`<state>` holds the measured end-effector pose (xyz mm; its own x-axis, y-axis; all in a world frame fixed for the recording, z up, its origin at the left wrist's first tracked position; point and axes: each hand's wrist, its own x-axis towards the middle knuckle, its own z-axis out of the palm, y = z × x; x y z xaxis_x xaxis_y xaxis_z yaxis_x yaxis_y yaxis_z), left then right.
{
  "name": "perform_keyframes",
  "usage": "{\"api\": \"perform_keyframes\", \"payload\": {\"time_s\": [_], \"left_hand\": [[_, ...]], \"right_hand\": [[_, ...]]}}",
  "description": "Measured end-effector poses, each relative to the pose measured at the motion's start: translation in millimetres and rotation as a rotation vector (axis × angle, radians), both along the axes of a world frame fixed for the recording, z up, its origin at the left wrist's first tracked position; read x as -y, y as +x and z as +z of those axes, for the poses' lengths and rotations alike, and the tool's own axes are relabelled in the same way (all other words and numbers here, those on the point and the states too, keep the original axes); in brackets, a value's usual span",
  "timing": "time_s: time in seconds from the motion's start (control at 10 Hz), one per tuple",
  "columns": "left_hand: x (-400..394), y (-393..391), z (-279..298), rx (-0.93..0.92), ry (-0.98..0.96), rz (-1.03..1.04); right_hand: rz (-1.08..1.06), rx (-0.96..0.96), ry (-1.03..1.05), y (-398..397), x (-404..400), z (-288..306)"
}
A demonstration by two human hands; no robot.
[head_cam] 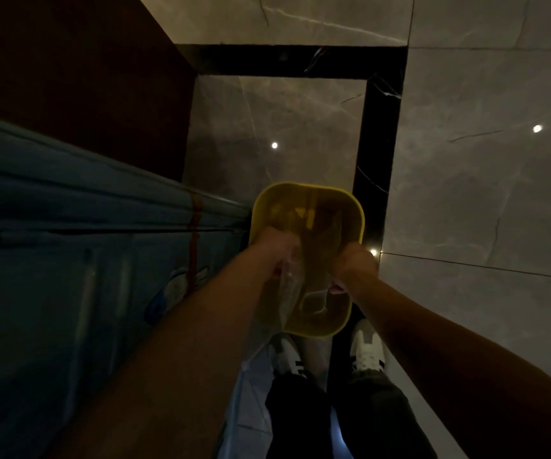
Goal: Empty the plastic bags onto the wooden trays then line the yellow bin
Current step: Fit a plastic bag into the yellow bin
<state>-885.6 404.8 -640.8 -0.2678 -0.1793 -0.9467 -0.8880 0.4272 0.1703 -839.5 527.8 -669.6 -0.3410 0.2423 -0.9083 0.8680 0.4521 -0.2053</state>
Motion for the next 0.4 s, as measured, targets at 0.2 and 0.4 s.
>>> {"api": "perform_keyframes", "payload": {"time_s": [0.2, 0.4], "left_hand": [[-7, -3, -9, -0.021, 0.068, 0.026], [-6, 16, -5, -0.099, 0.065, 0.063]], "right_hand": [[-0.163, 0.077, -0.116, -7, 0, -13], [-0.192, 0.082, -0.177, 4, -8, -3]]}}
